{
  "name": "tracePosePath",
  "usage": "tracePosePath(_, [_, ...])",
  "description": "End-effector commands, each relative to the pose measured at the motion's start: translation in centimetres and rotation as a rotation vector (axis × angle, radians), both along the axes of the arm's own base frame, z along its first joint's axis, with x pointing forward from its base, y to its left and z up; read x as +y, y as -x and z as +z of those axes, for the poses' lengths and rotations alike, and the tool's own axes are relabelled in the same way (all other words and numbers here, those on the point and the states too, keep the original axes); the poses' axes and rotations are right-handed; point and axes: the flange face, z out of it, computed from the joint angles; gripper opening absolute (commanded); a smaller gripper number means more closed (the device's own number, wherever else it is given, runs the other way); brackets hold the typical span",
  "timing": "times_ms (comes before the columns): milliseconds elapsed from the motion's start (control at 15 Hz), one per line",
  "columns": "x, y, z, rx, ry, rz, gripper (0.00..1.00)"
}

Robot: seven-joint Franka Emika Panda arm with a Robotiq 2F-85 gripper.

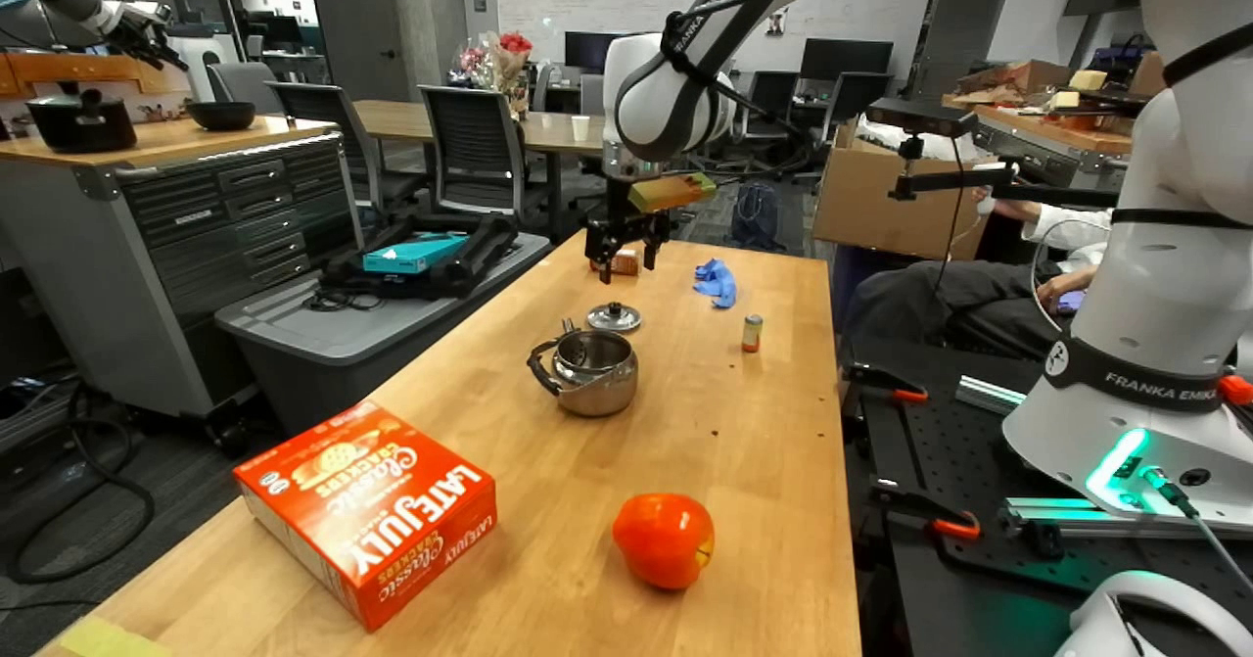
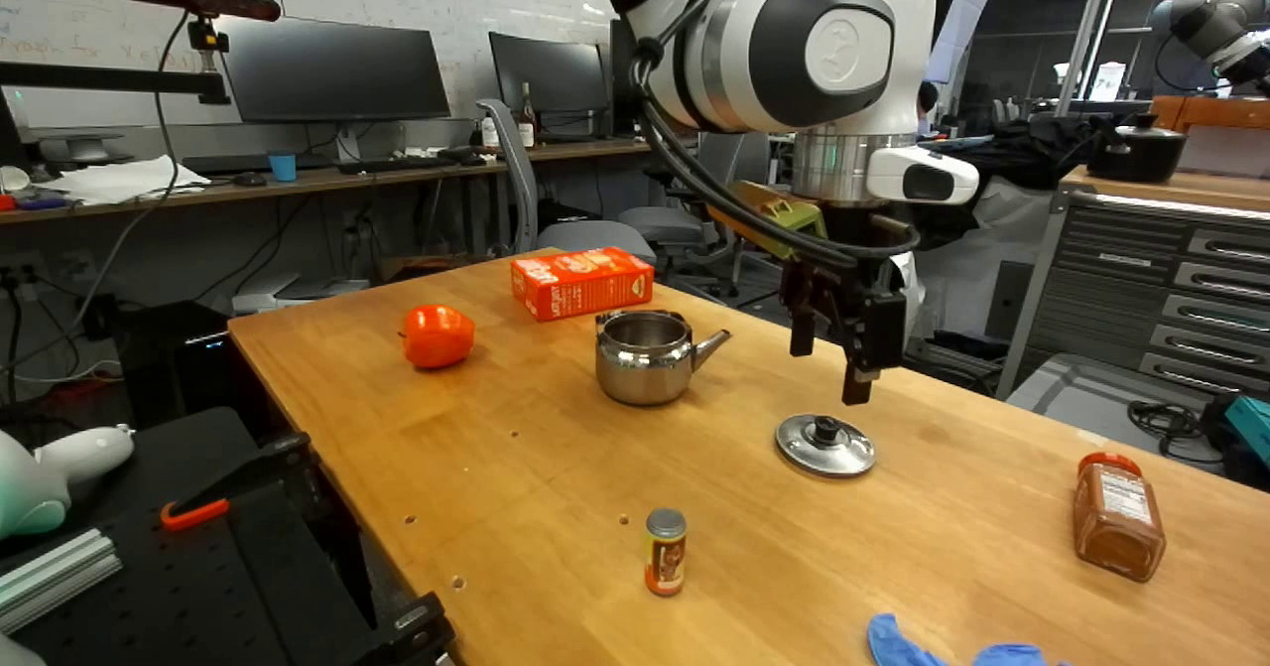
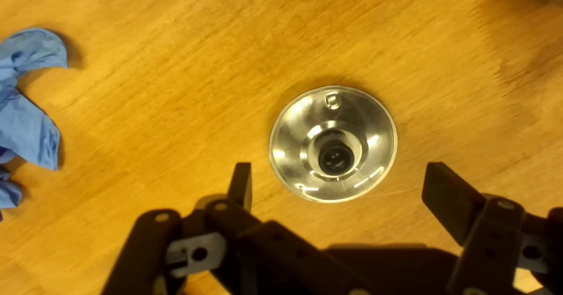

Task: Pick up the lid from the table and put it on the kettle.

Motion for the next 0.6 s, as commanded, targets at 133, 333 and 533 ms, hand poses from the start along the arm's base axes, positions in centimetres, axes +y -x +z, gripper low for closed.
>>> tracePosePath(133, [-1.16, -1.15, -0.99, -0.023, 0.008, -0.004, 1.0])
tracePosePath(333, [-1.16, -1.21, -1.2, -0.016, 0.004, 0.009, 1.0])
tracePosePath(533, [-1.21, -1.18, -1.26, -0.008, 0.003, 0.013, 1.0])
